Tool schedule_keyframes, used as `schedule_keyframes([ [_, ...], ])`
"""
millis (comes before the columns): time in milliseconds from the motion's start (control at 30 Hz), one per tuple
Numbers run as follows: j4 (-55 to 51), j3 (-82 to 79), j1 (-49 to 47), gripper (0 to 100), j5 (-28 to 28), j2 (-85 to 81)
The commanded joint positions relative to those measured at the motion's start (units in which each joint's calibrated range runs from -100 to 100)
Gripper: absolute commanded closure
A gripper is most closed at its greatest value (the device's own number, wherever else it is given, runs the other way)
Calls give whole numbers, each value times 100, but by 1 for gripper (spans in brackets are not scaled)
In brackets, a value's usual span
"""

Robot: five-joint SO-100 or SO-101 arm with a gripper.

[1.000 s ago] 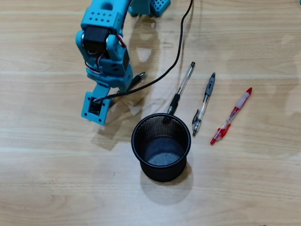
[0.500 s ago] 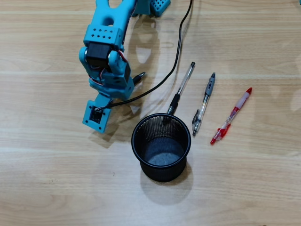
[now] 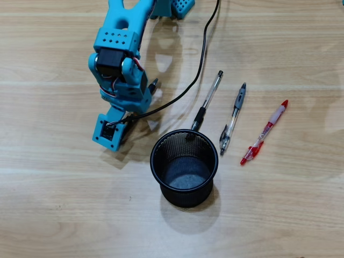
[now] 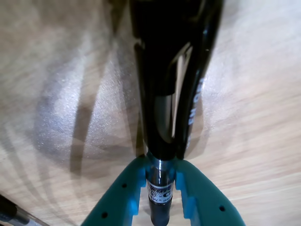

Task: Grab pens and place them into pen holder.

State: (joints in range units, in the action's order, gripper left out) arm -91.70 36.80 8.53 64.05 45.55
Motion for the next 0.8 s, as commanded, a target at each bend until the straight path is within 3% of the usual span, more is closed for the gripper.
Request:
schedule_keyframes([
  [0,-30,219,69,98,18,-863],
  [400,117,29,-449,98,13,-3139],
  [767,2777,-358,-1592,98,13,-3719],
])
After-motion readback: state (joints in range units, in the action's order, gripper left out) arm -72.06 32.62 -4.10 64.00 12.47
